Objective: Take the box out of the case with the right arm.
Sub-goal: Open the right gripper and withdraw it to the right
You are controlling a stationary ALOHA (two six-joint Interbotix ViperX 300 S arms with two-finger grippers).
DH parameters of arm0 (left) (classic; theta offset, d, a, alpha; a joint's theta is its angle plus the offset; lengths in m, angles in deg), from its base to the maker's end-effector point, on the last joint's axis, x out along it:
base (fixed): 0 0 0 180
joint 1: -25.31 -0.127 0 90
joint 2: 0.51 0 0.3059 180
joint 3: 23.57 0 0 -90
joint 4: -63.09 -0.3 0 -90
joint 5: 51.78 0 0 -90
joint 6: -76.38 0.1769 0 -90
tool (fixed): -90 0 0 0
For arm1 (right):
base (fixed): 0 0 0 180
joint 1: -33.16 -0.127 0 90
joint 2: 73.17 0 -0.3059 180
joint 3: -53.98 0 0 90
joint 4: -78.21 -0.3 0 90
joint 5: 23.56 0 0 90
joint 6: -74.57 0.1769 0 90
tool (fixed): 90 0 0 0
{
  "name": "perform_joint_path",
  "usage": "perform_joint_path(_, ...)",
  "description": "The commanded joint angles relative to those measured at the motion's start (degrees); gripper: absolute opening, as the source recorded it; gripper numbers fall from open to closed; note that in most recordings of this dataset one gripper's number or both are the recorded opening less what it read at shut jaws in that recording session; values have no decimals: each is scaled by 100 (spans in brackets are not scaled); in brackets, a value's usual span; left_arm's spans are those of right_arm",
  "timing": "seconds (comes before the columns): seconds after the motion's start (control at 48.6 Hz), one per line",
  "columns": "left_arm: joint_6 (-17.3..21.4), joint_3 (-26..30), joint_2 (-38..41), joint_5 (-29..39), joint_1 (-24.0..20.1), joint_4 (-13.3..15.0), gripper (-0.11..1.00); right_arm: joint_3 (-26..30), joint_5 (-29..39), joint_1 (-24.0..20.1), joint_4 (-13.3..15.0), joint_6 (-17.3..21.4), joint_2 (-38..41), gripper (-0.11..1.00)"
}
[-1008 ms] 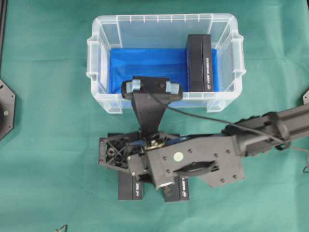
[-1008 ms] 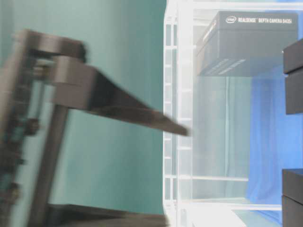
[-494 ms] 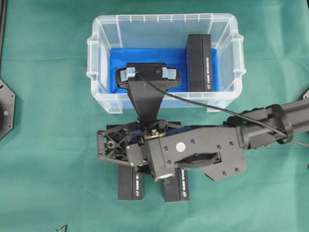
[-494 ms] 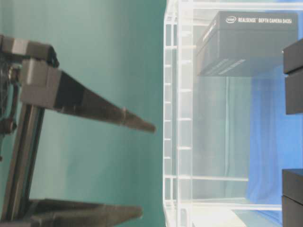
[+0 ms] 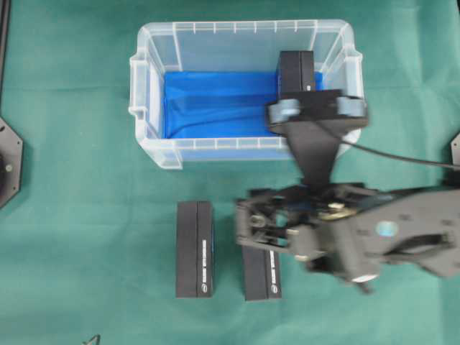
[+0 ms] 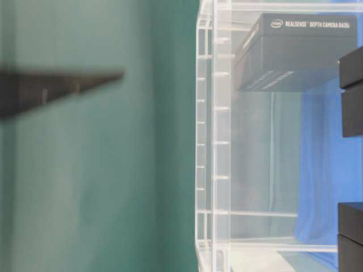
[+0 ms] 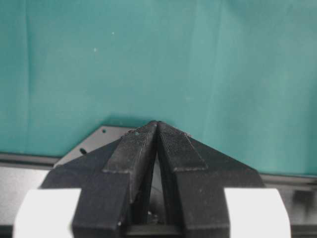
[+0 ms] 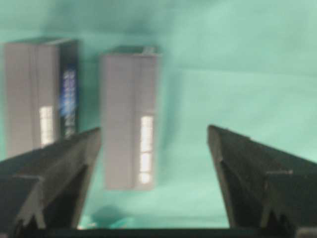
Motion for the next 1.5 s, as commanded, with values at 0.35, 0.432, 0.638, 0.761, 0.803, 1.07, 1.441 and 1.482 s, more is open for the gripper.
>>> perform_joint_path(0.35, 0, 53, 35, -18, 9, -18, 2, -2646, -800, -650, -9, 606, -2303, 84)
perform_joint_path(0.432, 0, 44, 35, -18, 9, -18, 2, -2979, -773, -791, -9, 782, -2637, 84)
perform_joint_path(0.638, 0, 44, 18, -18, 9, -18, 2, -3489, -615, -1143, -9, 1230, -3217, 84)
perform_joint_path(0.761, 0, 44, 44, -18, 9, -18, 2, -3560, -615, -1169, -18, 1274, -3261, 84)
perform_joint_path(0.803, 0, 35, 53, -18, 9, -18, 2, -3551, -615, -1169, -9, 1274, -3243, 84)
perform_joint_path(1.07, 0, 44, 79, -18, 9, -18, 2, -3516, -615, -1125, 18, 1239, -3199, 84)
perform_joint_path(1.441, 9, 44, 79, -18, 9, -18, 2, -3700, -624, -457, 185, 598, -3489, 84)
perform_joint_path(1.482, 9, 44, 79, -18, 9, -18, 2, -3735, -642, -220, 211, 343, -3568, 84)
